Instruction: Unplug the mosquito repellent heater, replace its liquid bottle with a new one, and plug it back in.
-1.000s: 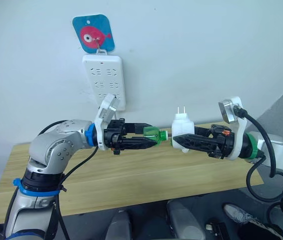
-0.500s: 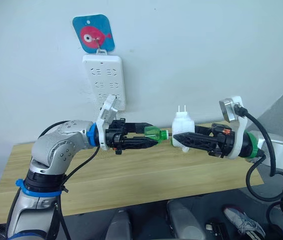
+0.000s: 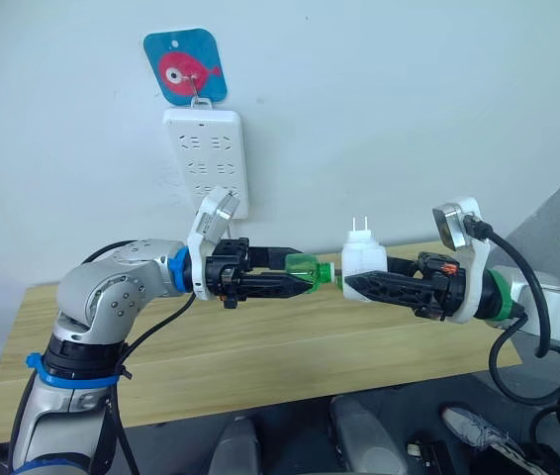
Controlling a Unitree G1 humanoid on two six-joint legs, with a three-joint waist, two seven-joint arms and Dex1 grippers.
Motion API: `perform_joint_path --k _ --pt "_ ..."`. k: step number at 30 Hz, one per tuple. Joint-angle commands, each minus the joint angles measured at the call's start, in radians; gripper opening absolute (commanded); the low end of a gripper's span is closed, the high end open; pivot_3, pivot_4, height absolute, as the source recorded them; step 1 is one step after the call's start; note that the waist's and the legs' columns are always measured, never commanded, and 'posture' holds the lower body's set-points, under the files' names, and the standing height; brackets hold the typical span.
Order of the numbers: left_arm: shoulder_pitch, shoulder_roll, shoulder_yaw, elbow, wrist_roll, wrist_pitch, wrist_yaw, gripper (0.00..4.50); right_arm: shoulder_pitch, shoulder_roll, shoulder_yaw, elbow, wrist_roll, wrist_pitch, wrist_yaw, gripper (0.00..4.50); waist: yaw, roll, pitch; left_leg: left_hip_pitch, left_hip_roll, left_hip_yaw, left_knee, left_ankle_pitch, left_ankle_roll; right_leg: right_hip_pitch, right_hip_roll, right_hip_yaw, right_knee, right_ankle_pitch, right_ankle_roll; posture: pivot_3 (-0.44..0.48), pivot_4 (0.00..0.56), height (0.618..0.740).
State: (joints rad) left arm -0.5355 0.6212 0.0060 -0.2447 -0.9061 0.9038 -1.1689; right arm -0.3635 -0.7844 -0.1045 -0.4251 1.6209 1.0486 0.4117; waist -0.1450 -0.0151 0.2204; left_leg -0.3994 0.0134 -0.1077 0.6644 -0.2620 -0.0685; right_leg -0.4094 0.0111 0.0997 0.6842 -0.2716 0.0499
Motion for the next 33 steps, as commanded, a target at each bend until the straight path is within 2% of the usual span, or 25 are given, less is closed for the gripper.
perform_joint_path --k 1,10,16,24,33 --pt "-0.028 -0.007 0.01 -0.042 -0.015 -0.033 -0.009 2.25 -0.007 -0.004 -0.005 -0.032 0.018 -0.001 -0.006 3.15 0.0 0.0 0.0 0.0 0.0 0.0 0.0 0.0 0.0 0.0 0.0 0.0 0.0 0.0 0.0 -0.191 0.148 0.734" --pt "-0.017 -0.039 -0.031 -0.055 0.056 -0.113 0.001 2.25 -0.055 0.026 0.023 -0.06 0.049 -0.019 -0.068 3.15 0.001 0.0 0.0 0.0 0.0 0.0 0.0 0.0 0.0 0.0 0.0 0.0 0.0 0.0 0.0 -0.193 0.149 0.734" --pt "-0.004 -0.024 -0.055 -0.061 0.085 -0.147 -0.028 2.25 -0.065 0.028 0.034 -0.064 0.061 -0.017 -0.079 3.15 0.0 0.0 0.0 0.0 0.0 0.0 0.0 0.0 0.0 0.0 0.0 0.0 0.0 0.0 0.0 -0.193 0.15 0.734" --pt "-0.014 -0.039 -0.091 -0.055 0.121 -0.187 -0.061 2.25 -0.102 -0.014 0.066 -0.056 0.067 0.033 -0.059 3.15 0.0 0.0 0.0 0.0 0.0 0.0 0.0 0.0 0.0 0.0 0.0 0.0 0.0 0.0 0.0 -0.194 0.148 0.734" --pt "-0.018 -0.069 -0.103 -0.045 0.159 -0.223 -0.057 2.25 -0.18 -0.041 0.124 0.001 0.133 0.09 -0.14 3.15 -0.001 0.0 0.0 0.0 0.0 0.0 0.0 0.0 0.0 0.0 0.0 0.0 -0.001 0.0 0.0 -0.197 0.143 0.734"
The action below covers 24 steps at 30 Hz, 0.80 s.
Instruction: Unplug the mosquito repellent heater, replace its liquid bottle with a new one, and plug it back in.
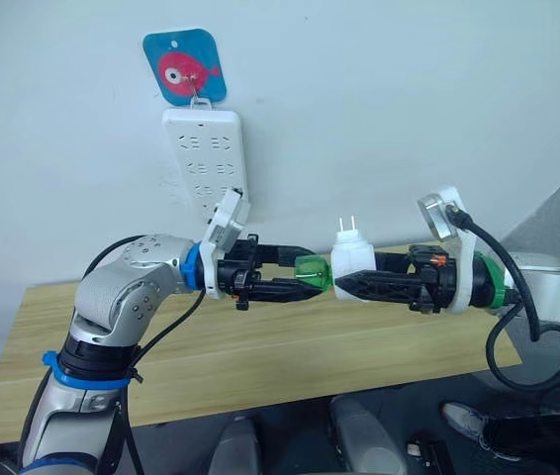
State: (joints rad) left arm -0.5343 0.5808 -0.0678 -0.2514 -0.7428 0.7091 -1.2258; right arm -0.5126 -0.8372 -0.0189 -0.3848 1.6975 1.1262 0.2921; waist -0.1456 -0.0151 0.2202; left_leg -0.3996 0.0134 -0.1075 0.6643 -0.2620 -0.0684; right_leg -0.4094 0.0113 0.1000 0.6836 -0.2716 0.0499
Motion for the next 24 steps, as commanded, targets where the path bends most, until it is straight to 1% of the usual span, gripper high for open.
perform_joint_path --k 1,9,11,12,13,24 --pt "-0.017 -0.032 -0.028 -0.039 -0.001 -0.031 0.003 2.25 -0.035 0.013 0.042 -0.04 0.061 0.011 -0.032 3.15 0.0 0.0 0.0 0.0 0.0 0.0 0.0 0.0 0.0 0.0 0.0 0.0 0.0 0.0 0.0 -0.193 0.141 0.734" --pt "-0.003 -0.046 -0.022 -0.044 0.003 -0.039 0.016 2.25 -0.033 0.032 0.054 -0.051 0.104 -0.011 -0.112 3.15 0.0 0.0 0.0 0.0 0.0 0.0 0.0 0.0 0.0 0.0 0.0 0.0 0.0 0.0 0.0 -0.192 0.138 0.734" --pt "-0.001 -0.048 -0.021 -0.045 0.003 -0.04 0.016 2.25 -0.028 0.031 0.051 -0.052 0.117 -0.015 -0.123 3.88 0.0 0.0 -0.001 0.0 0.0 0.0 0.0 0.0 0.0 0.0 0.0 0.0 0.0 0.0 0.0 -0.192 0.138 0.734" --pt "0.0 -0.048 -0.02 -0.044 0.002 -0.04 0.016 2.25 -0.026 0.03 0.047 -0.051 0.118 -0.017 -0.126 4.11 0.0 0.0 -0.003 0.0 0.0 0.0 0.0 0.0 0.0 0.0 0.0 0.0 0.0 0.0 0.0 -0.192 0.138 0.734" --pt "0.002 -0.047 -0.019 -0.044 0.002 -0.041 0.013 2.25 -0.025 0.027 0.044 -0.048 0.116 -0.018 -0.127 4.46 0.0 0.0 -0.003 0.0 0.0 0.0 0.0 0.0 0.0 0.0 0.0 0.0 0.0 0.0 0.0 -0.192 0.138 0.734" --pt "0.014 -0.022 -0.016 -0.034 0.009 -0.05 0.001 2.25 -0.02 -0.007 0.032 -0.021 0.15 -0.025 -0.114 4.5 0.0 0.0 -0.004 0.0 0.0 0.0 0.0 0.0 0.0 0.0 0.0 0.0 0.0 0.0 0.0 -0.195 0.135 0.734"
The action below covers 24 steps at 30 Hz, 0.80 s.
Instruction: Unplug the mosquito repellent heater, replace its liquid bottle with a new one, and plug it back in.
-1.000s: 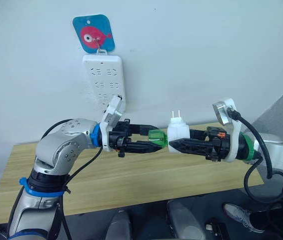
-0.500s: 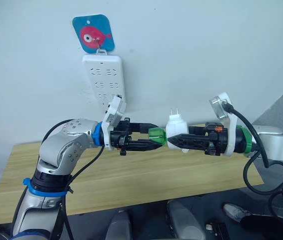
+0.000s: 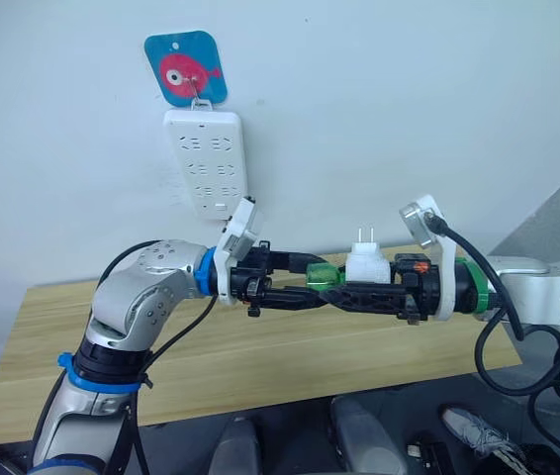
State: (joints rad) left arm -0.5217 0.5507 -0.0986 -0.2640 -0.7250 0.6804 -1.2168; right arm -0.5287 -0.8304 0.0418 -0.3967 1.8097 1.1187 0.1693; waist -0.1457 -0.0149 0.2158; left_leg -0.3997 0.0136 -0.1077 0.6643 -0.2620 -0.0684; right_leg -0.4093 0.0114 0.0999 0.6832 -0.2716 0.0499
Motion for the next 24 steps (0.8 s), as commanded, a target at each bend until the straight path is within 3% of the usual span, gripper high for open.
perform_joint_path --k 1,13,24 --pt "0.001 0.008 0.015 -0.021 -0.009 -0.021 -0.006 2.25 -0.005 -0.015 -0.028 -0.006 0.041 -0.018 0.008 4.5 0.0 0.0 0.0 0.0 0.0 0.0 0.0 0.0 0.0 0.0 0.0 0.0 0.0 0.0 0.0 -0.195 0.135 0.734" --pt "0.015 0.007 0.026 -0.027 -0.046 0.008 0.004 2.25 -0.017 -0.074 -0.017 0.107 0.16 -0.015 -0.068 4.5 0.0 0.0 0.0 0.0 0.0 0.0 0.0 0.0 0.0 0.0 0.0 0.0 0.0 0.0 0.0 -0.196 0.136 0.734" --pt "0.02 -0.026 0.045 -0.004 -0.058 0.011 0.062 2.25 -0.009 -0.104 -0.069 0.168 0.163 0.019 -0.052 4.5 0.001 0.0 0.0 0.0 0.0 0.0 0.0 0.0 0.0 0.0 0.0 0.0 0.0 0.0 0.0 -0.195 0.135 0.734"
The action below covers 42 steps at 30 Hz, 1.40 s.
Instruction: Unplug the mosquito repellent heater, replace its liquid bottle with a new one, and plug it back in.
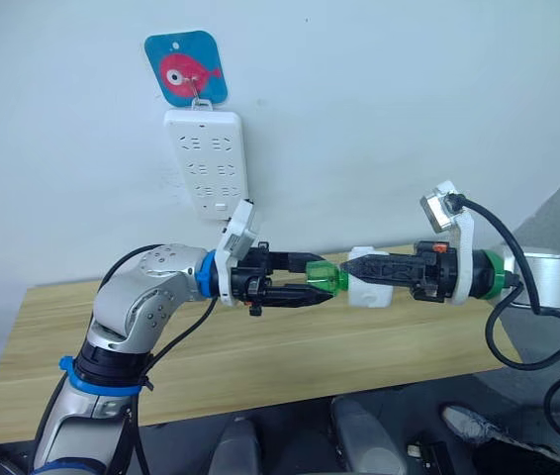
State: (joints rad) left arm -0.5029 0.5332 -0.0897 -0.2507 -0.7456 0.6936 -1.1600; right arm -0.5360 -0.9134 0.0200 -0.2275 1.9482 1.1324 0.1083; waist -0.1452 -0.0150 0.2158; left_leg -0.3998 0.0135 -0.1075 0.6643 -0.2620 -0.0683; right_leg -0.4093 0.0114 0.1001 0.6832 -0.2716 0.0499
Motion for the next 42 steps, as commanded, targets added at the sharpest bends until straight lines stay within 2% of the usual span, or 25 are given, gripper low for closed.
perform_joint_path --k 1,6,13,19,30,42 --pt "0.001 -0.01 0.036 -0.016 -0.038 -0.003 0.008 2.25 0.0 -0.019 -0.052 -0.001 0.024 0.004 0.009 4.5 0.0 0.0 0.0 0.0 0.0 0.0 0.0 0.0 0.0 0.0 0.0 0.0 0.0 0.0 0.0 -0.195 0.135 0.734" --pt "0.003 -0.023 0.03 -0.018 -0.039 -0.005 0.017 2.25 -0.007 -0.006 -0.053 -0.026 0.024 0.0 0.009 4.5 -0.001 0.0 0.0 0.0 0.0 0.0 0.0 0.0 0.0 0.0 0.0 0.0 0.0 0.0 0.0 -0.197 0.135 0.734" --pt "0.011 -0.103 0.042 -0.013 -0.059 -0.005 0.096 2.25 -0.038 -0.02 -0.05 -0.029 0.024 0.006 0.012 4.5 0.0 0.0 -0.001 0.0 0.0 0.0 0.0 0.0 0.0 0.0 0.0 0.0 0.0 0.0 0.0 -0.197 0.135 0.734" --pt "0.034 -0.129 0.022 -0.024 -0.053 -0.018 0.11 2.25 -0.084 -0.037 -0.055 -0.01 0.024 0.026 0.031 4.5 -0.002 0.001 -0.002 0.0 0.0 0.0 0.0 0.0 0.0 0.0 0.0 0.0 0.0 0.0 0.0 -0.204 0.128 0.734" --pt "0.036 -0.223 0.082 0.018 -0.136 0.009 0.207 2.25 -0.13 -0.126 -0.06 0.05 0.024 0.082 0.065 4.5 -0.001 0.001 -0.004 0.0 0.0 0.0 0.0 0.0 0.0 0.0 0.0 0.0 0.0 0.0 0.0 -0.213 0.119 0.734" --pt "0.037 -0.236 0.112 0.024 -0.186 0.05 0.256 2.25 -0.093 -0.199 -0.115 0.046 0.024 0.108 0.168 4.5 -0.002 0.002 -0.008 0.0 0.0 0.001 0.0 0.0 0.0 0.0 0.0 0.001 0.0 0.0 0.0 -0.215 0.115 0.734"
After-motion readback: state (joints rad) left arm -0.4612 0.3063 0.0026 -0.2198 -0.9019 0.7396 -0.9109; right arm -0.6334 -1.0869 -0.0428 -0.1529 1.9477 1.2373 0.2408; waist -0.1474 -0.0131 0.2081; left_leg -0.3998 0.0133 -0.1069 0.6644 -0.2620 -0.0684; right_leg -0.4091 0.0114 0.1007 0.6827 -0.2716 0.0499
